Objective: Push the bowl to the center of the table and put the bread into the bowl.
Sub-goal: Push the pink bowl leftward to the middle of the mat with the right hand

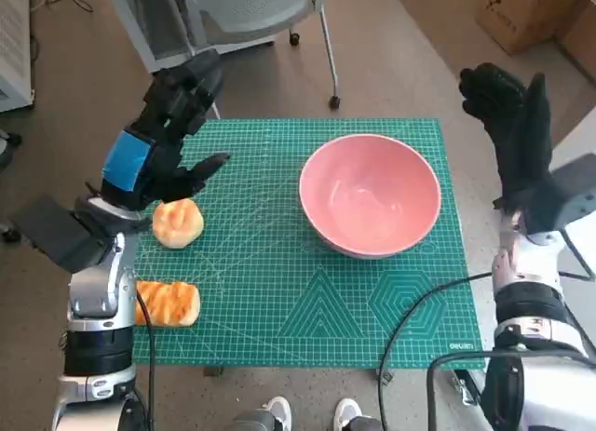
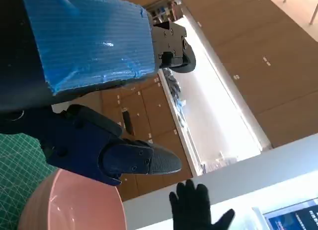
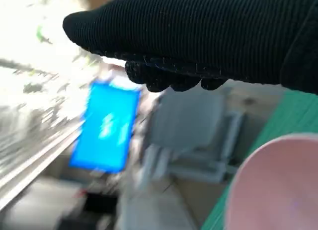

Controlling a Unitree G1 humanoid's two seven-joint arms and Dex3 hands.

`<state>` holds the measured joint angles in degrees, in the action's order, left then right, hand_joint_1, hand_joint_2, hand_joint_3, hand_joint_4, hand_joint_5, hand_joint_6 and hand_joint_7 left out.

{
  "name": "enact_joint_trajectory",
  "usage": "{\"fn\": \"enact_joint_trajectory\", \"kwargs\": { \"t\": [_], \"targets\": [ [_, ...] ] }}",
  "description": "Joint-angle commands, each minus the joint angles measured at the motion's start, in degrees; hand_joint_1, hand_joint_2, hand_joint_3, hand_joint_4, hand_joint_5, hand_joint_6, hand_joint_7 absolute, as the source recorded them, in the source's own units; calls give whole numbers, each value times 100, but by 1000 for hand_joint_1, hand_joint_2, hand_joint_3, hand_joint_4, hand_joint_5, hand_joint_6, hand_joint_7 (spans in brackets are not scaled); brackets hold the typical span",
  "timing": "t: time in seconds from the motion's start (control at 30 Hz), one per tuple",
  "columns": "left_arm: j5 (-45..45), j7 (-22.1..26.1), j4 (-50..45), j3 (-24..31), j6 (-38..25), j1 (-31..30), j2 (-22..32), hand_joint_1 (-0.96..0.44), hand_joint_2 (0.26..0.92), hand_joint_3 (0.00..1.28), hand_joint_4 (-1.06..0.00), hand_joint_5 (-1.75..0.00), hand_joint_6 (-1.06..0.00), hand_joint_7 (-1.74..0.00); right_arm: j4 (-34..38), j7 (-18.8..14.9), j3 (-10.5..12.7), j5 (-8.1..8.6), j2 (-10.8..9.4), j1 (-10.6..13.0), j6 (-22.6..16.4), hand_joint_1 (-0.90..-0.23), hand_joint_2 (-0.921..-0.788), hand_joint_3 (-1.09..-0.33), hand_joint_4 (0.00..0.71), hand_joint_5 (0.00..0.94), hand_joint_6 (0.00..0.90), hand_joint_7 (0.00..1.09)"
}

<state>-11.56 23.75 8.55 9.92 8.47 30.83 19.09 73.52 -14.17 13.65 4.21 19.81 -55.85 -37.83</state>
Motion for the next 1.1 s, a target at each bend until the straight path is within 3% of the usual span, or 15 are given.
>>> {"fn": "enact_joint_trajectory", "kwargs": {
  "t": [0.03,0.17,0.37,0.53,0.87,1.1],
  "targets": [
    [-52,-9,-60,30,6,-53,40,-522,872,286,-169,-5,1,-517,192,403,-64,-195,-23,191,380,-605,-921,-822,100,0,249,0],
    [-44,0,-74,23,-1,-56,53,-526,872,285,-169,-5,1,-515,253,549,-74,-260,-70,301,598,-606,-921,-829,102,1,243,0],
    [-43,6,-52,26,12,-62,62,-530,872,283,-170,-5,1,-516,324,486,58,-198,-164,430,1037,-616,-921,-831,107,3,248,4],
    [-21,0,-108,36,22,-112,102,-526,872,281,-170,-5,1,-516,350,655,-2,-314,-243,533,1333,-625,-921,-835,121,9,262,10],
    [-42,20,-197,83,41,-233,193,-526,873,273,-176,-8,1,-526,369,519,85,-238,-485,660,1620,-609,-921,-837,140,11,278,16],
    [-106,49,-270,146,-9,-348,251,-526,876,261,-179,-9,1,-527,376,460,89,-280,-705,658,1654,-597,-921,-846,129,2,269,9]
  ]
}}
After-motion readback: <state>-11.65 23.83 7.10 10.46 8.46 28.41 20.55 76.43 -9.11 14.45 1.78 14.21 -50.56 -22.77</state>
